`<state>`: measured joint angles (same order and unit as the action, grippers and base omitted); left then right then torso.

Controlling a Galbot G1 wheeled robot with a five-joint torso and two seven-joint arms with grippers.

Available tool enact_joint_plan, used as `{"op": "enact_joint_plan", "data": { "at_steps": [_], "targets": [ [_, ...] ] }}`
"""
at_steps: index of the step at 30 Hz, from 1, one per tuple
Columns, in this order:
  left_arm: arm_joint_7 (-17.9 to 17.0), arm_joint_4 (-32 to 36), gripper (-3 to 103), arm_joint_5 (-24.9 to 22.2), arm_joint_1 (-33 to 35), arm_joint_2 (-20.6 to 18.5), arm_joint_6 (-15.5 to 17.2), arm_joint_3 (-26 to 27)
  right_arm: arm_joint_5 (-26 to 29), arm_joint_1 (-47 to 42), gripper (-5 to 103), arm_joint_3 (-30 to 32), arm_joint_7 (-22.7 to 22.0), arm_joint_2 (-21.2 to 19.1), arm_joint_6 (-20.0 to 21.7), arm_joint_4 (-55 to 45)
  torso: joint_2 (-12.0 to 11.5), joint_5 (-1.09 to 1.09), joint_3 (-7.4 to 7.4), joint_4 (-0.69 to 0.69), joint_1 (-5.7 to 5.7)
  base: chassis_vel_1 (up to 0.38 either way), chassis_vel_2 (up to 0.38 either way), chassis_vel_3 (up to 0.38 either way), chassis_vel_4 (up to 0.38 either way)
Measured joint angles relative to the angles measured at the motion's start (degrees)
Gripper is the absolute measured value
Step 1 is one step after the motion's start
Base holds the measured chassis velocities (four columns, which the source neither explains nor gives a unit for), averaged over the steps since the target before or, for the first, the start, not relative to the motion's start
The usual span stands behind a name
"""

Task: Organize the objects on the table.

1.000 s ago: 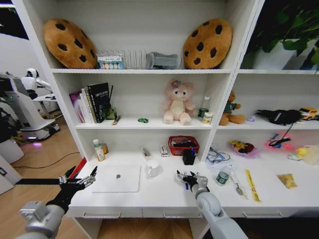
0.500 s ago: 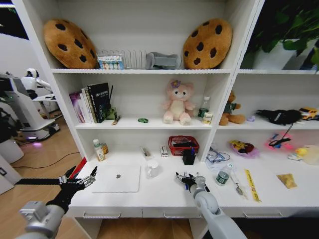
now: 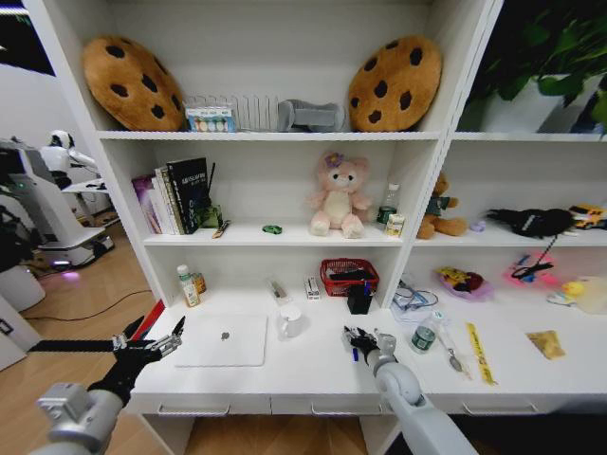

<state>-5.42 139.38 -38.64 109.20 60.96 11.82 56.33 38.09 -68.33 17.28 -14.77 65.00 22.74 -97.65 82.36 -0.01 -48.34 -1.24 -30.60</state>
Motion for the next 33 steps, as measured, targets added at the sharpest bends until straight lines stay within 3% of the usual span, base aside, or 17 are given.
{"op": "enact_joint_plan", "data": {
  "at_steps": [2, 7, 12, 18, 21, 24, 33],
  "targets": [
    [0.0, 0.0, 100, 0.0, 0.0, 0.0, 0.0, 0.0, 0.2, 0.2, 25, -0.6, 0.5, -1.8, -0.1, 0.3, 0.0, 0.01, 0.0, 0.0, 0.0, 0.0, 0.0, 0.0, 0.0],
    [0.0, 0.0, 100, 0.0, 0.0, 0.0, 0.0, 0.0, 0.9, 1.0, 13, -1.1, 1.1, -4.1, -0.1, 0.6, 0.0, 0.02, -0.01, 0.02, 0.0, 0.0, 0.0, 0.0, 0.0],
    [0.0, 0.0, 100, 0.0, 0.0, 0.0, 0.0, 0.0, 1.2, 1.5, 13, -0.8, 2.1, -5.0, -1.3, 0.5, 0.0, 0.04, -0.02, -0.02, -0.01, 0.0, 0.0, 0.0, 0.0],
    [0.0, 0.0, 100, 0.0, 0.0, 0.0, 0.0, 0.0, -1.6, 2.1, 13, 1.0, 10.7, -7.4, -10.7, -2.7, 0.0, 0.0, -0.01, -0.01, -0.01, 0.0, 0.0, 0.0, 0.0],
    [0.0, 0.0, 100, 0.0, 0.0, 0.0, 0.0, 0.0, -2.1, 3.1, 13, 1.1, 11.4, -7.6, -13.2, -2.9, 0.0, 0.01, -0.01, -0.01, 0.0, 0.0, 0.0, 0.0, 0.0],
    [0.0, 0.0, 100, 0.0, 0.0, 0.0, 0.0, 0.0, -1.8, 8.0, 13, 0.4, 12.3, -7.2, -19.3, -0.3, 0.0, 0.01, -0.01, 0.02, -0.01, 0.0, 0.0, 0.0, 0.0],
    [0.0, 0.0, 100, 0.0, 0.0, 0.0, 0.0, 0.0, -3.2, 17.3, 13, -3.0, 11.6, -3.6, -25.8, 12.1, 0.0, 0.02, -0.01, 0.0, -0.02, 0.0, 0.0, 0.0, 0.0]
  ]
}}
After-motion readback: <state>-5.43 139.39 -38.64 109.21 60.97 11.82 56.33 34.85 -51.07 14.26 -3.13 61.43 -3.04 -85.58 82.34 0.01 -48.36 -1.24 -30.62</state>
